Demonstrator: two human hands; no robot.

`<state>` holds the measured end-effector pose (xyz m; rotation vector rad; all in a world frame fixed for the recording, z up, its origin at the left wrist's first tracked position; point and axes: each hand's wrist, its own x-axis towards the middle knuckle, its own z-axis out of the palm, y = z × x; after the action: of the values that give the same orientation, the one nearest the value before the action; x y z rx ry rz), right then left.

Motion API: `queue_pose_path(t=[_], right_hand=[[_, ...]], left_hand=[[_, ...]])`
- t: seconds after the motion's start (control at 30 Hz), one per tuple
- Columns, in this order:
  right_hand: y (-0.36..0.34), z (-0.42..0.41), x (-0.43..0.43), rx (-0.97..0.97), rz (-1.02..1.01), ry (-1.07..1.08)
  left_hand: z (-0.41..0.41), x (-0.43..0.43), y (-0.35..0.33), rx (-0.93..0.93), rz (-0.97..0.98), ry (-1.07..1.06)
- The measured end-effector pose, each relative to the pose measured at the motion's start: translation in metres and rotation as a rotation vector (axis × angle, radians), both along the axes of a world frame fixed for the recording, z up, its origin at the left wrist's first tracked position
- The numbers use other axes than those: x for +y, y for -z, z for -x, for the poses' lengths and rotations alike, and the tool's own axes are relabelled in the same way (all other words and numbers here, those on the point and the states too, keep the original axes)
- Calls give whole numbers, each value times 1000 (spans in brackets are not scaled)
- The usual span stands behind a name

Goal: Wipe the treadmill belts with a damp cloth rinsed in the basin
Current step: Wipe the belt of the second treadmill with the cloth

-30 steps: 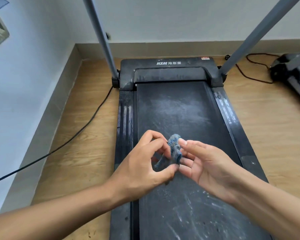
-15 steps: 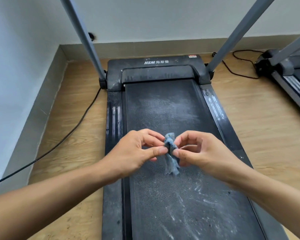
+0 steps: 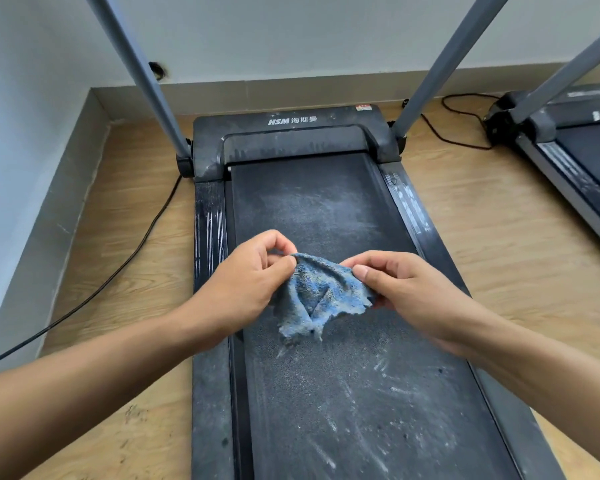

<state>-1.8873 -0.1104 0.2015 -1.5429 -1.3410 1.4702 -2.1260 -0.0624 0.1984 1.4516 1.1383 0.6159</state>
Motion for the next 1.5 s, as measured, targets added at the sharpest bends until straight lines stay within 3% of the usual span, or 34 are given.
queue_pose_path(t=[0.17,0.3,0.37,0.43,0.5,0.63,0.8,0.93,1.13,1.23,1.3,1.43,1.5], right_hand=[[-4,-1,-1,314,108,157],[-9,2,-3,398,90,175],[-10,3,-5,415,86,153],[-11,5,-7,437,93,114],[-11,6,-8,473,110,73],[-13,9,-8,502,119,24],[-11,13,-9,256,-13,30],[-9,7,-2,113,-54,19],[-11,1,-3,-485,-168,-242],[-9,10,-9,-551,-169,-326],[-5,19,-11,-449,-141,-312],[-3,32,-15,318,77,-128],[-5,36,-15,394,118,-63]], left_hand=[[7,2,7,21,4,37],[5,-8,8,343,-467,69],[2,-19,0,283,-641,92],[-4,-31,-7,174,-519,231],[-11,-40,-7,179,-344,285],[-17,-39,3,145,-269,109],[-11,-33,6,11,-64,158],[-3,-25,7,-30,-43,168],[9,-3,4,-27,-64,37],[6,1,-1,7,-124,74],[2,0,-5,27,-177,150],[-4,0,-14,2,-171,266],[-4,0,-19,-32,-117,289]])
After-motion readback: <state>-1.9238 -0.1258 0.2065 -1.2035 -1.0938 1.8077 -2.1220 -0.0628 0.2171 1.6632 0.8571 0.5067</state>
